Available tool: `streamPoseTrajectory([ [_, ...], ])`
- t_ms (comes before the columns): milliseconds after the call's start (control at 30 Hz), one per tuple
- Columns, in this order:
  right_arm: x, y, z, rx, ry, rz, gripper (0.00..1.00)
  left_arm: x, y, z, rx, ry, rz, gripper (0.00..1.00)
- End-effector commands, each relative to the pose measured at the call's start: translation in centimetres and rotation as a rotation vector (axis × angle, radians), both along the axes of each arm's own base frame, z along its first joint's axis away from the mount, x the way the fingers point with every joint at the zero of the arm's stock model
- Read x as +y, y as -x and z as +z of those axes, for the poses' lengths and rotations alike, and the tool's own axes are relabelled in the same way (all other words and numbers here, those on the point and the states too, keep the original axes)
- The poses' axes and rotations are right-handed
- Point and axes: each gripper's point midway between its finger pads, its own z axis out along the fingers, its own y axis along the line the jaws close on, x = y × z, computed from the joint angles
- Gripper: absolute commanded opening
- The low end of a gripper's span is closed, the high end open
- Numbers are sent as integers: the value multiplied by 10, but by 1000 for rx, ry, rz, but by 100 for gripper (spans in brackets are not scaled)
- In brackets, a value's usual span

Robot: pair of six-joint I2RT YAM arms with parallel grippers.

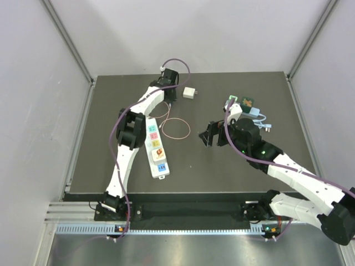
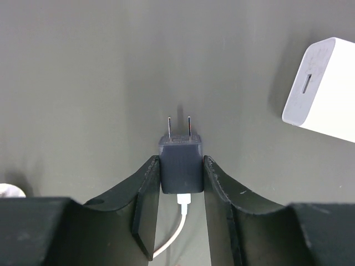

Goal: Insert the plug

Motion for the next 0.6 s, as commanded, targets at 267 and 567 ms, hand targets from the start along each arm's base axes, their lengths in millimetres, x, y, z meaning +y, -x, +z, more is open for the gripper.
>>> streamPoseTrajectory([
  [267,4,-14,3,-34,-73,-31,100,-58,7,69,-41,422,-168,0],
  [567,-1,-13,59,-138,-354,-2,100,-112,127,270,-209,1169,-508,0],
])
